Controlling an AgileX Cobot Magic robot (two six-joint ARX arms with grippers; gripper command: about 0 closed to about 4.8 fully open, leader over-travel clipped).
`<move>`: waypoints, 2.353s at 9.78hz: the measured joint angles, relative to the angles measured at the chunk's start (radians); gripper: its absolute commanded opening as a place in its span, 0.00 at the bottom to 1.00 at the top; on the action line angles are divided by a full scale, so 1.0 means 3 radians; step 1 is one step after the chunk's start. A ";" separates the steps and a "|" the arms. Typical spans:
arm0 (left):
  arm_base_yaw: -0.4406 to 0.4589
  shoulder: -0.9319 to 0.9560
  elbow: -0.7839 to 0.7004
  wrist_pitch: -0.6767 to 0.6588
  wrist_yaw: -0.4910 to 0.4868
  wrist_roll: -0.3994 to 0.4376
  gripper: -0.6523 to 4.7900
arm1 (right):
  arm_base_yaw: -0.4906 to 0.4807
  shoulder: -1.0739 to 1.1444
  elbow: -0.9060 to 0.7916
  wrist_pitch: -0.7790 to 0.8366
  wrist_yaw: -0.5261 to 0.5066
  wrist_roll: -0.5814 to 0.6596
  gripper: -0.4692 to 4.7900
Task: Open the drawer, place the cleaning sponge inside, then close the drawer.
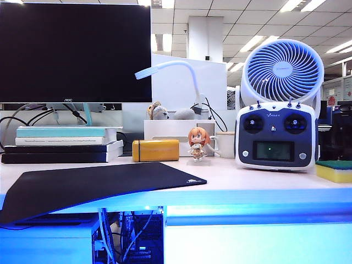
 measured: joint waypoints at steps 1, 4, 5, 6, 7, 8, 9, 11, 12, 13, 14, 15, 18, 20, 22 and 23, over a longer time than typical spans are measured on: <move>0.0000 0.0000 0.0000 0.0000 0.0000 0.0000 0.11 | 0.0055 0.0000 0.0093 -0.0003 0.0150 0.0033 1.00; 0.0000 0.0000 0.0000 0.0000 0.0001 0.0000 0.11 | 0.0315 0.0004 0.0223 -0.0066 0.0355 0.0140 1.00; 0.0000 0.0000 0.0000 -0.0003 0.0000 0.0000 0.11 | 0.0407 0.0014 0.0299 -0.0127 0.0383 0.0200 1.00; 0.0000 0.0000 0.0000 -0.0009 0.0000 0.0001 0.11 | 0.0406 0.0014 0.0346 -0.0179 0.0340 0.0249 1.00; 0.0000 0.0000 0.0000 -0.0045 -0.0004 0.0000 0.11 | 0.0404 0.0028 0.0441 -0.0273 0.0122 0.0217 1.00; 0.0000 0.0000 0.0000 -0.0046 -0.0011 0.0000 0.11 | 0.0385 0.0042 0.0453 -0.0281 0.0028 0.0178 1.00; 0.0000 0.0000 0.0000 -0.0045 -0.0024 0.0000 0.11 | 0.0326 0.0043 0.0462 -0.0301 -0.0064 0.0168 1.00; 0.0000 0.0000 0.0000 -0.0045 -0.0039 0.0015 0.11 | 0.0270 0.0050 0.0462 -0.0322 -0.0217 0.0164 1.00; 0.0000 0.0000 0.0000 -0.0045 -0.0060 0.0042 0.11 | 0.0266 0.0050 0.0459 -0.0323 -0.0242 0.0156 1.00; 0.0000 0.0000 0.0000 -0.0045 -0.0064 0.0052 0.11 | 0.0261 0.0047 0.0395 -0.0273 -0.0238 0.0126 1.00; 0.0000 0.0000 0.0000 -0.0045 -0.0065 0.0053 0.11 | 0.0256 0.0034 0.0303 -0.0228 -0.0239 0.0076 1.00; 0.0000 0.0000 0.0000 -0.0043 -0.0065 0.0053 0.11 | 0.0233 -0.0018 0.0123 -0.0182 -0.0278 0.0015 1.00; 0.0000 0.0000 0.0000 0.0031 -0.0072 0.0053 0.11 | 0.0014 -0.0298 -0.0417 -0.0220 -0.0286 -0.0006 1.00; 0.0000 0.0000 0.0000 0.0083 -0.0074 0.0067 0.11 | -0.0123 -0.0487 -0.0713 -0.0277 -0.0254 0.0009 1.00; 0.0000 0.0000 0.0000 0.0084 -0.0075 0.0172 0.11 | -0.0192 -0.0778 -0.1115 -0.0327 -0.0086 0.0136 1.00; 0.0000 0.0000 0.0000 0.0084 -0.0076 0.0183 0.11 | -0.0192 -0.0814 -0.1144 -0.0350 -0.0078 0.0151 1.00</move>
